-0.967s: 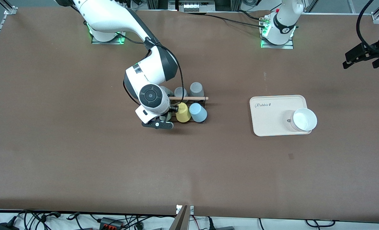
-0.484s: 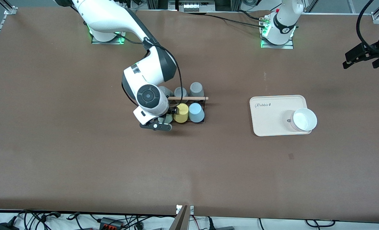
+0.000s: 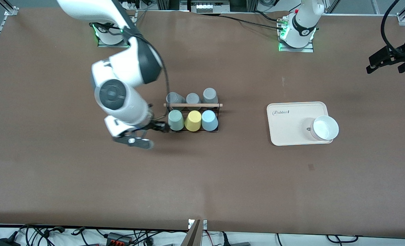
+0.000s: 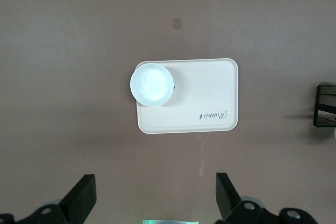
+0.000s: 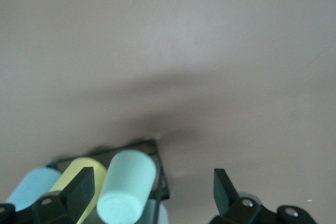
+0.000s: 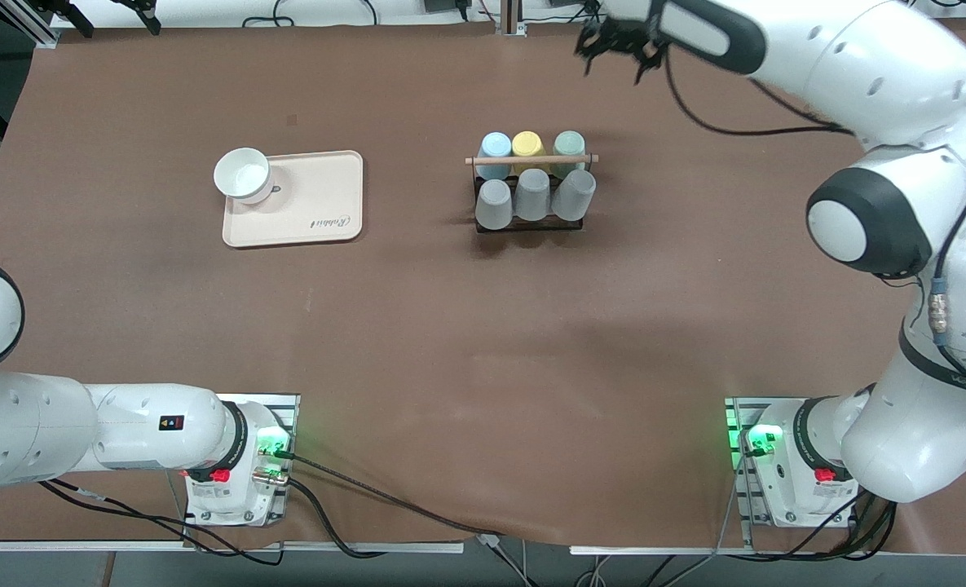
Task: Hang scattered cups on rack with three cups
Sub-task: 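Open the right gripper and pull it back from the rack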
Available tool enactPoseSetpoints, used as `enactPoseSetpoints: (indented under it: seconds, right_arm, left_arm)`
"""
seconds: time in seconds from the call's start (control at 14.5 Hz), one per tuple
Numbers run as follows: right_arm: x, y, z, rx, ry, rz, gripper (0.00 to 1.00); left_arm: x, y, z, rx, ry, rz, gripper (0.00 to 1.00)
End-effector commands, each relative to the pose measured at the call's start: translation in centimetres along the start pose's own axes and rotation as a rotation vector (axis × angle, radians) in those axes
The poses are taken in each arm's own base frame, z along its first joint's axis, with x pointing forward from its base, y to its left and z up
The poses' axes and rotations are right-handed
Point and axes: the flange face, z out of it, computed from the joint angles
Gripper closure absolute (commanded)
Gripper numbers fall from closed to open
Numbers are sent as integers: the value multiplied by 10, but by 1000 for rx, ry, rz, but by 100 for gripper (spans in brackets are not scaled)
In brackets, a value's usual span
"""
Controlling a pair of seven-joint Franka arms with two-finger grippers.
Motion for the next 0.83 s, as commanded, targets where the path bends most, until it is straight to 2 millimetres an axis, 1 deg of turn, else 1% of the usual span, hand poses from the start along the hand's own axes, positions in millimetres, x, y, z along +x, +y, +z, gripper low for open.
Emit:
enactPoseSetpoints:
  seconds: [0.0,0.14,0.21,0.41,0.48,0.55,0.62,0.69,0.76]
  right_arm:
    - [24,47,-47,24,46,38,0]
    - [40,80,-67,30,61,46,0]
    - [46,98,-70,20,45,44,0]
    - [64,142,-84,17,40,-1,0]
    - [66,154,-91,23,44,-22,0]
    - [72,178,-105,38,62,-35,0]
    - [77,197,-109,45,62,-38,0]
    - [84,219,-115,50,68,-34,0]
    - [88,233,-120,59,74,-66,0]
  left_arm:
    - [5,-3,-4,-1,5,5,0]
    - [5,-5,-4,-9,5,9,0]
    - [5,-10,-5,-11,9,0,0]
    - [5,-13,-5,-2,12,-3,0]
    - [7,-15,-6,-1,27,-6,0]
    - [13,-13,-2,-1,30,-17,0]
    - [18,-12,-1,-7,32,-15,0]
    - [24,-13,-7,-7,42,-16,0]
    - [27,-13,-6,-8,41,-13,0]
